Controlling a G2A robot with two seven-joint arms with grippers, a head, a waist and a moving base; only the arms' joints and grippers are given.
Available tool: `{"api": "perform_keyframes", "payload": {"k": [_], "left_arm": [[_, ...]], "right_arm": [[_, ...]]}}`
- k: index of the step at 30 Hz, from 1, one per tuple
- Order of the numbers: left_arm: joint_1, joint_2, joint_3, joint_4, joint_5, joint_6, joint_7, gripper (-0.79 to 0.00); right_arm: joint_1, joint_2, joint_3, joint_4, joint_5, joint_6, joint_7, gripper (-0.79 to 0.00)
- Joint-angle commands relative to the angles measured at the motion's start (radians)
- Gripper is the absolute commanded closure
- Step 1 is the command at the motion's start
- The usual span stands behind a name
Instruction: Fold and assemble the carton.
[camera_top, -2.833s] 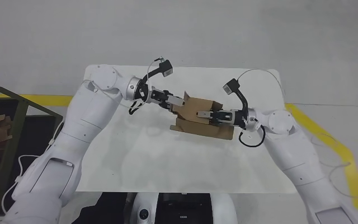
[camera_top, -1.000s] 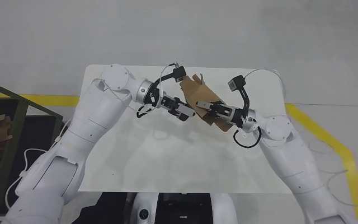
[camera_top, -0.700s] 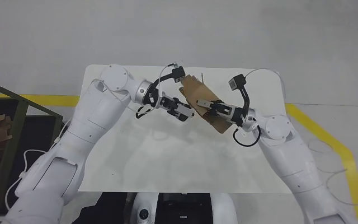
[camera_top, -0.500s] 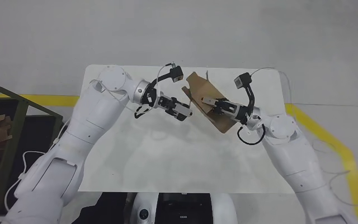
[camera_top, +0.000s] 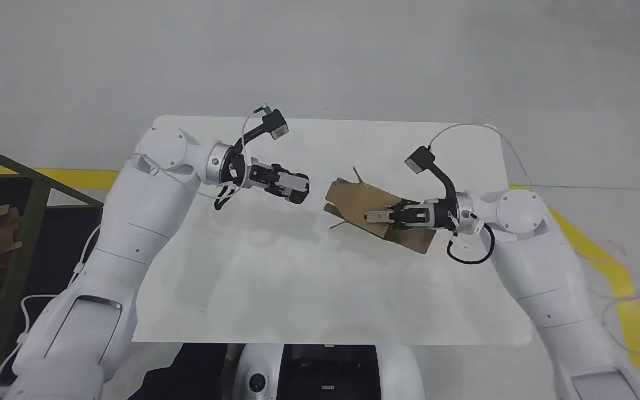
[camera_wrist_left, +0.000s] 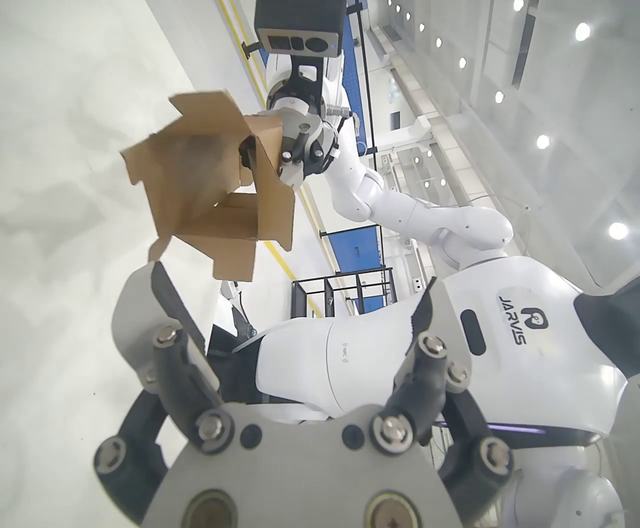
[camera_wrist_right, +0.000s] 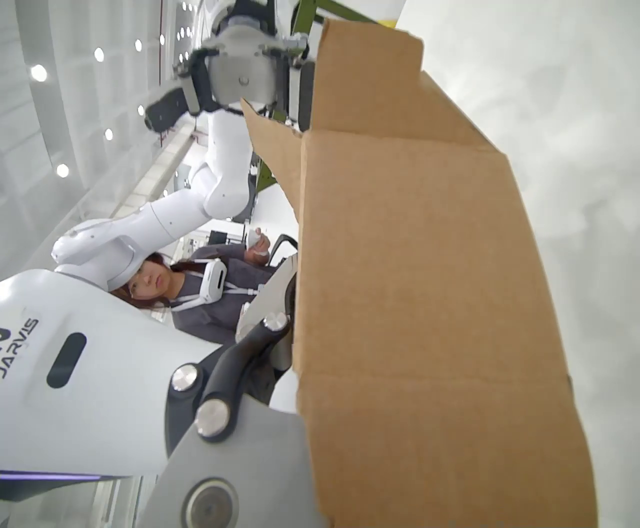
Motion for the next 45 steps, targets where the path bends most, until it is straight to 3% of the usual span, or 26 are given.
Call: {"api": "perform_keyframes", "payload": {"k": [1, 12, 28, 31, 37, 45], "left_arm": [[0.014, 0.006, -0.012, -0.013, 0.010, -0.005, 0.005, -0.785], [0.080, 0.039, -0.044, -0.101, 0.072, -0.058, 0.058, -0.785], [0.083, 0.042, -0.046, -0.105, 0.072, -0.058, 0.058, -0.785], [0.095, 0.043, -0.045, -0.113, 0.106, -0.045, 0.113, -0.785], [0.084, 0.042, -0.039, -0.038, 0.128, -0.082, 0.147, -0.785], [0.050, 0.035, 0.003, 0.106, 0.104, 0.004, 0.107, -0.785]], "right_arm": [[0.019, 0.000, -0.005, 0.012, 0.008, 0.000, 0.034, 0.000], [0.140, -0.003, -0.050, 0.066, 0.038, 0.046, 0.132, 0.000], [0.140, -0.003, -0.050, 0.066, 0.038, 0.046, 0.132, 0.000], [0.140, -0.003, -0.050, 0.066, 0.038, 0.046, 0.132, 0.000], [0.140, -0.003, -0.050, 0.066, 0.038, 0.046, 0.132, 0.000], [0.140, -0.003, -0.050, 0.066, 0.038, 0.046, 0.132, 0.000]]}}
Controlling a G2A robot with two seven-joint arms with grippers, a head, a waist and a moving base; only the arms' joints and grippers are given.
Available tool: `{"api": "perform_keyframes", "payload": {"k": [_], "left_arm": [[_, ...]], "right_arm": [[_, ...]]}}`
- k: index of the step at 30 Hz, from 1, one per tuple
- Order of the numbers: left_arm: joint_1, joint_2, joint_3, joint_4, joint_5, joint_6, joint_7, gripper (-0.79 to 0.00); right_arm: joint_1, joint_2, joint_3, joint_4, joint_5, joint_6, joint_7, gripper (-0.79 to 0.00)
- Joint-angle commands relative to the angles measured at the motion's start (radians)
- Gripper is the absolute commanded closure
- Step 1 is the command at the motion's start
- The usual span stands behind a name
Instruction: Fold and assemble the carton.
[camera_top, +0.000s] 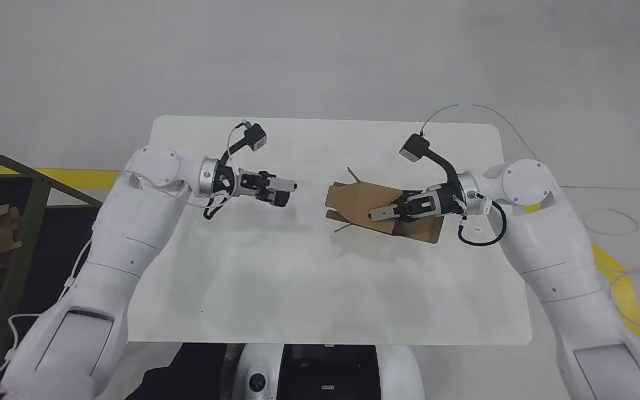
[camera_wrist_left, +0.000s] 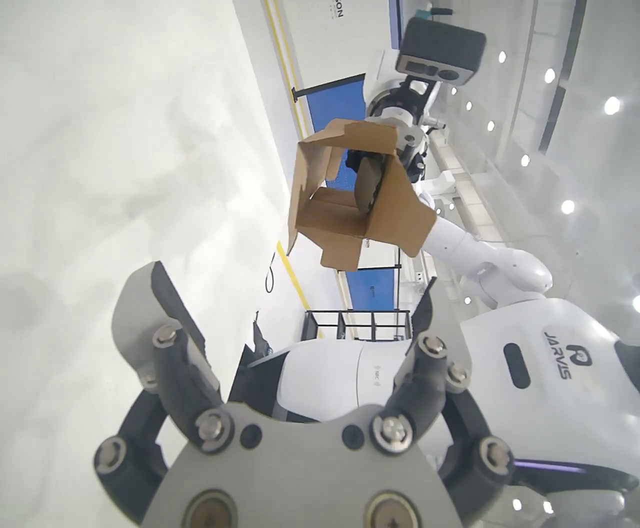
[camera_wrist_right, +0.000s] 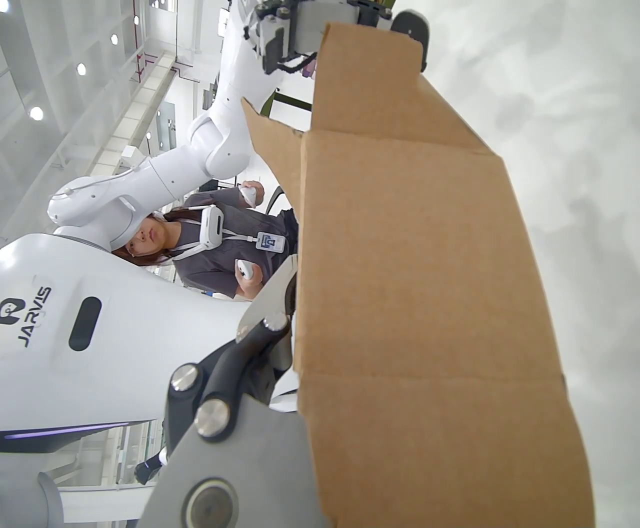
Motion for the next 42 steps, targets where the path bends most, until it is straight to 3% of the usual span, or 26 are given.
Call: {"api": "perform_keyframes", "payload": {"k": [1, 18, 30, 42], "left_arm": [[-0.011, -0.005, 0.014, 0.026, -0.006, 0.008, 0.001, -0.785], [-0.122, -0.083, 0.227, 0.171, 0.072, 0.019, 0.081, -0.785], [-0.150, -0.115, 0.280, 0.187, 0.054, 0.009, 0.065, -0.785], [-0.151, -0.120, 0.273, 0.173, 0.012, 0.001, 0.019, -0.785]], "right_arm": [[0.000, 0.000, 0.000, 0.000, 0.000, 0.000, 0.000, 0.000], [-0.036, 0.008, 0.013, -0.056, 0.029, 0.001, -0.024, 0.000], [-0.039, 0.012, 0.011, -0.085, 0.063, -0.003, -0.023, 0.000], [-0.021, 0.005, -0.024, -0.066, 0.071, -0.003, -0.036, 0.000]]}}
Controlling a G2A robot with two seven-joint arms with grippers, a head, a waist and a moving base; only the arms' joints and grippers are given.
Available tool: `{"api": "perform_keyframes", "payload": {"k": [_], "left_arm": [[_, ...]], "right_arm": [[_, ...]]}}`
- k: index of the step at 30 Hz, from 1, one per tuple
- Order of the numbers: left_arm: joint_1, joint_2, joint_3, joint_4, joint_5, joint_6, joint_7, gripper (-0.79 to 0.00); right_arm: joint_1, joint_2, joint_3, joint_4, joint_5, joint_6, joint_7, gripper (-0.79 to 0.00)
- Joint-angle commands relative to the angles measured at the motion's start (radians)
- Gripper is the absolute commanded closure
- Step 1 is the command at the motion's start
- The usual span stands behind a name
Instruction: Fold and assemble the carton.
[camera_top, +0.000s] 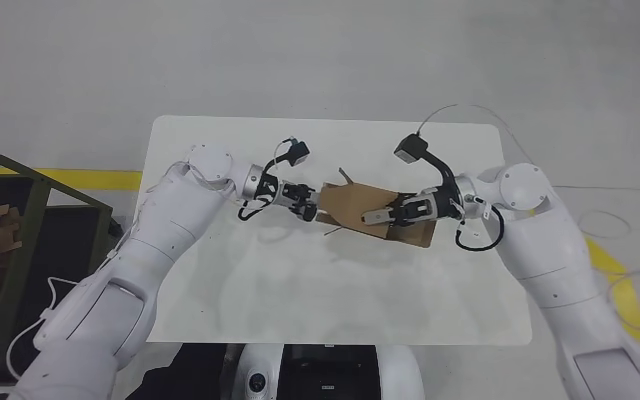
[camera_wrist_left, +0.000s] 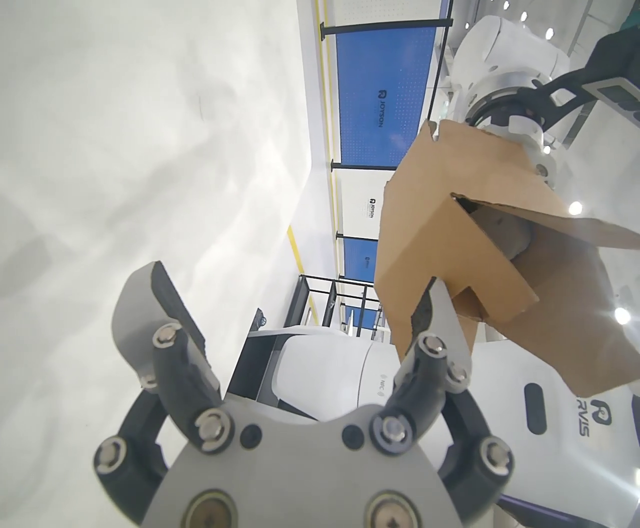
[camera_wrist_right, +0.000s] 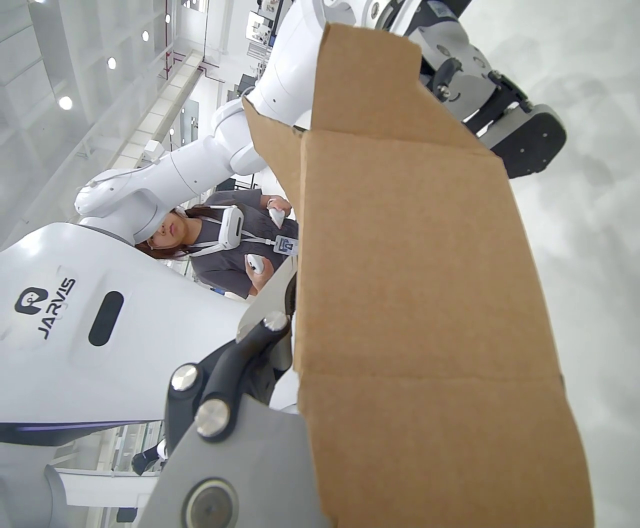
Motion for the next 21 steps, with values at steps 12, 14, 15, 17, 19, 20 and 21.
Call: {"api": "perform_keyframes", "payload": {"k": [12, 14, 15, 17, 19, 20, 21], "left_arm": [[0.007, -0.003, 0.000, -0.048, -0.011, 0.016, -0.023, -0.785], [0.007, -0.004, 0.000, -0.050, -0.011, 0.018, -0.022, -0.785], [0.007, -0.004, -0.001, -0.051, -0.012, 0.019, -0.022, -0.785], [0.007, -0.004, -0.002, -0.051, -0.012, 0.019, -0.023, -0.785], [0.007, -0.004, -0.003, -0.051, -0.011, 0.020, -0.024, -0.785], [0.008, -0.004, -0.003, -0.051, -0.010, 0.020, -0.024, -0.785], [0.008, -0.004, -0.003, -0.052, -0.009, 0.021, -0.023, -0.785]], "right_arm": [[0.009, -0.007, -0.042, -0.010, -0.005, 0.001, 0.001, 0.000], [0.010, -0.008, -0.047, -0.009, -0.005, -0.001, 0.000, 0.000], [0.011, -0.008, -0.049, -0.007, -0.005, -0.001, 0.000, 0.000], [0.013, -0.008, -0.051, -0.006, -0.005, -0.001, 0.001, 0.000], [0.014, -0.008, -0.053, -0.004, -0.004, -0.003, 0.001, 0.000], [0.014, -0.008, -0.053, -0.004, -0.004, -0.003, 0.001, 0.000], [0.014, -0.008, -0.054, -0.003, -0.004, -0.003, 0.001, 0.000]]}}
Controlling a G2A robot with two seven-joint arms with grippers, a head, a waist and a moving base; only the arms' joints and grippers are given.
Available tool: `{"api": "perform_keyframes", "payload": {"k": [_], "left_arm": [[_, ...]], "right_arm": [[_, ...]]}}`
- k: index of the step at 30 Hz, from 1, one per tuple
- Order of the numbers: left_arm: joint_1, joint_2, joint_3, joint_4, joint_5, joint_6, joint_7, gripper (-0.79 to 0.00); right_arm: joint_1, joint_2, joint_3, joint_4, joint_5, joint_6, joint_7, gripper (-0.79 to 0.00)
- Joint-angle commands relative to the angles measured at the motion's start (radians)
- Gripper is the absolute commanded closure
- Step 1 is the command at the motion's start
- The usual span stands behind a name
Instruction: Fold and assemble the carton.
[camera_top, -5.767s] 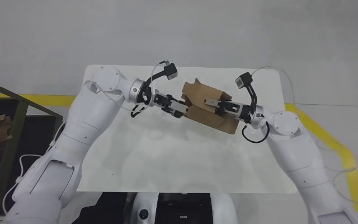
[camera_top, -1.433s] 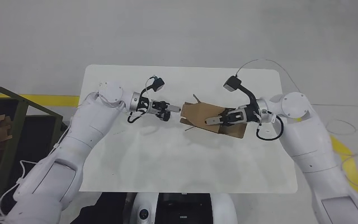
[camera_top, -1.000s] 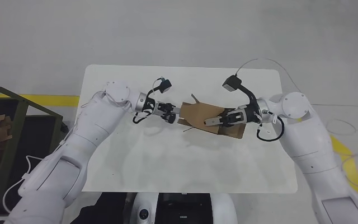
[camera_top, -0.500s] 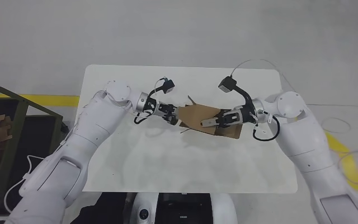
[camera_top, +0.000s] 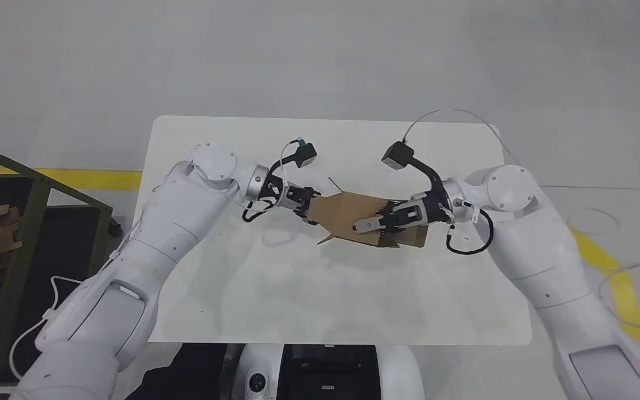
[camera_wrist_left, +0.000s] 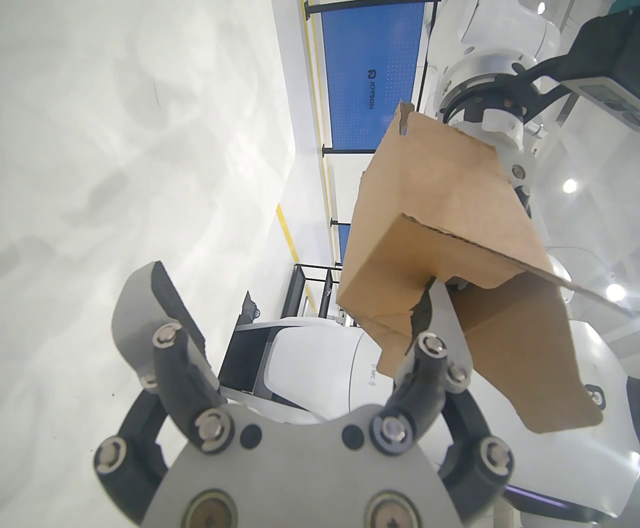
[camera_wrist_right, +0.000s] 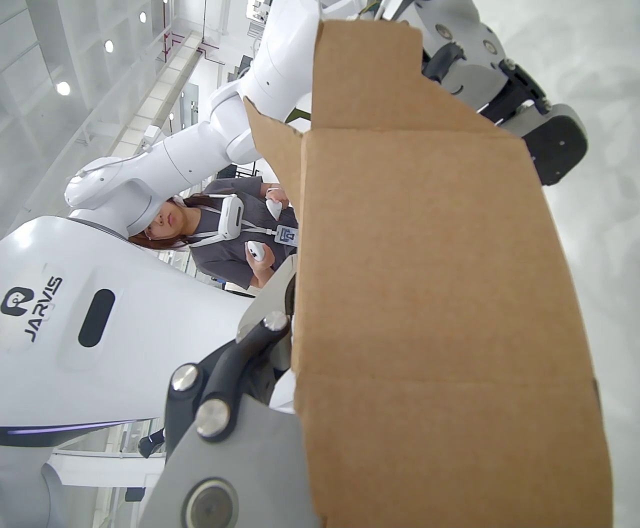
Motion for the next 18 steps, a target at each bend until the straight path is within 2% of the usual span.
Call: {"api": "perform_keyframes", "payload": {"k": [1, 18], "left_arm": [[0.001, 0.000, 0.000, -0.002, 0.003, 0.001, -0.001, -0.785], [0.006, -0.002, -0.004, -0.006, 0.008, 0.008, -0.002, -0.785]], "right_arm": [[0.000, 0.000, -0.001, 0.000, 0.003, 0.000, 0.001, 0.000], [-0.008, 0.005, 0.010, 0.011, 0.016, -0.016, -0.001, 0.000]]}}
